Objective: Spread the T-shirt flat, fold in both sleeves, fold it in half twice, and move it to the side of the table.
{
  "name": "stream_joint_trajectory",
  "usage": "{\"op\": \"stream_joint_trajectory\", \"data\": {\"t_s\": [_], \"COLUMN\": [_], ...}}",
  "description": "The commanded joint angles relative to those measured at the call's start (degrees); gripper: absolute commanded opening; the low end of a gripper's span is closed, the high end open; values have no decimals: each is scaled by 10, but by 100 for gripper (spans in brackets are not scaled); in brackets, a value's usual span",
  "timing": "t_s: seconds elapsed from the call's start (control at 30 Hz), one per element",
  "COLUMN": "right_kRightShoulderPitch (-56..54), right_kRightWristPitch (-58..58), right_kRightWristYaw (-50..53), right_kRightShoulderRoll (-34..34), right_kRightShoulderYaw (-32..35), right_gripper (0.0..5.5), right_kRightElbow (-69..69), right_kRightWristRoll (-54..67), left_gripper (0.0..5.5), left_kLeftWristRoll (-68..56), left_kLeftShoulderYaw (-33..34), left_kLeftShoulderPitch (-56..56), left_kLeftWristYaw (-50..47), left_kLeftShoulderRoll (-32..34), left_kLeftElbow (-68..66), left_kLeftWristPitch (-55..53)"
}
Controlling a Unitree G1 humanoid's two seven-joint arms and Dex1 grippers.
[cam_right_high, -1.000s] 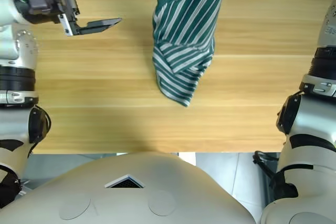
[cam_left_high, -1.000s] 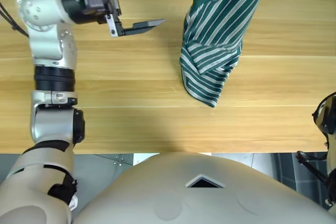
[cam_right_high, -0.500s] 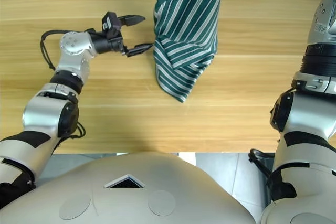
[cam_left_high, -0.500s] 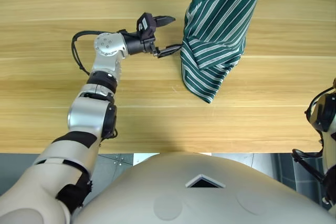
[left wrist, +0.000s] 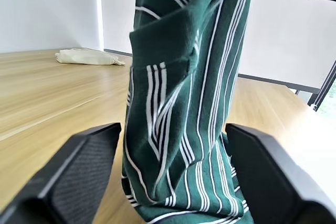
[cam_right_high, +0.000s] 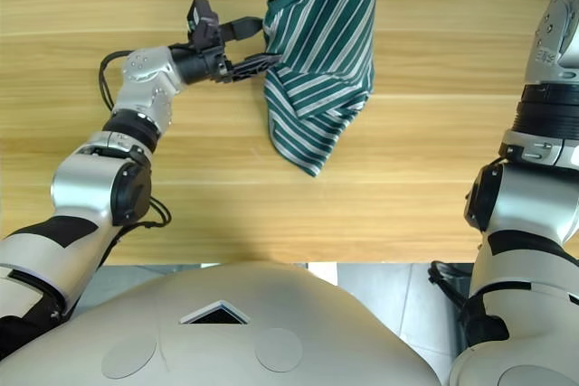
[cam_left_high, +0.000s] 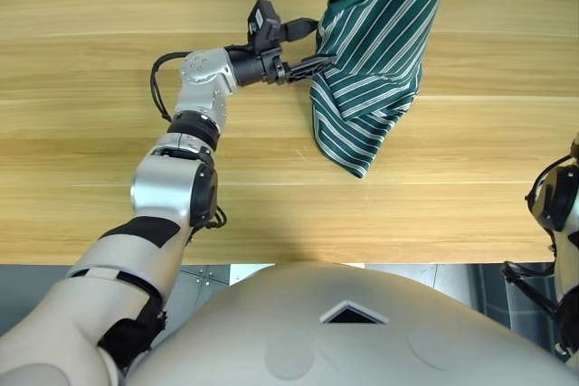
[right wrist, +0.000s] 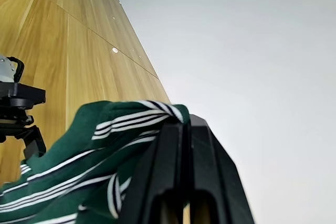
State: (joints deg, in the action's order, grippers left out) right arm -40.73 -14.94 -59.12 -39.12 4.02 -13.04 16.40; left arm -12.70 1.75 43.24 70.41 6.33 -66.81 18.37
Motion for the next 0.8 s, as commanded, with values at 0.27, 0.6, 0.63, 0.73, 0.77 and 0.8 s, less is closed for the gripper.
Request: {"op": "stream_joint_trajectory", "data": {"t_s": [0.27, 0.6, 0.63, 0.73, 0.77, 0.8], "right_kRightShoulderPitch": [15, 25, 25, 27, 27, 28], "right_kRightWristPitch": [12, 14, 14, 20, 22, 20], "right_kRightWristYaw": [-8, -9, -9, -6, -2, 2], "right_kRightShoulderRoll": [4, 3, 3, 3, 3, 3], "right_kRightShoulderYaw": [-1, -1, -1, 0, -1, -1], "right_gripper": [0, 0, 0, 0, 0, 0], "right_kRightElbow": [34, 35, 34, 35, 35, 33], "right_kRightWristRoll": [19, 21, 20, 21, 17, 13], "left_gripper": [183, 4, 4, 4, 4, 4], "left_kLeftWristRoll": [9, 6, 5, 7, 8, 8], "left_kLeftShoulderYaw": [17, 27, 29, 32, 32, 32], "left_kLeftShoulderPitch": [19, 22, 22, 23, 22, 22], "left_kLeftWristYaw": [-28, -25, -24, -27, -23, -17], "left_kLeftShoulderRoll": [-8, -6, -5, -4, -3, 0], "left_kLeftElbow": [-9, -11, -11, -10, -6, 1], "left_kLeftWristPitch": [-4, -1, -1, 3, 7, 16]}}
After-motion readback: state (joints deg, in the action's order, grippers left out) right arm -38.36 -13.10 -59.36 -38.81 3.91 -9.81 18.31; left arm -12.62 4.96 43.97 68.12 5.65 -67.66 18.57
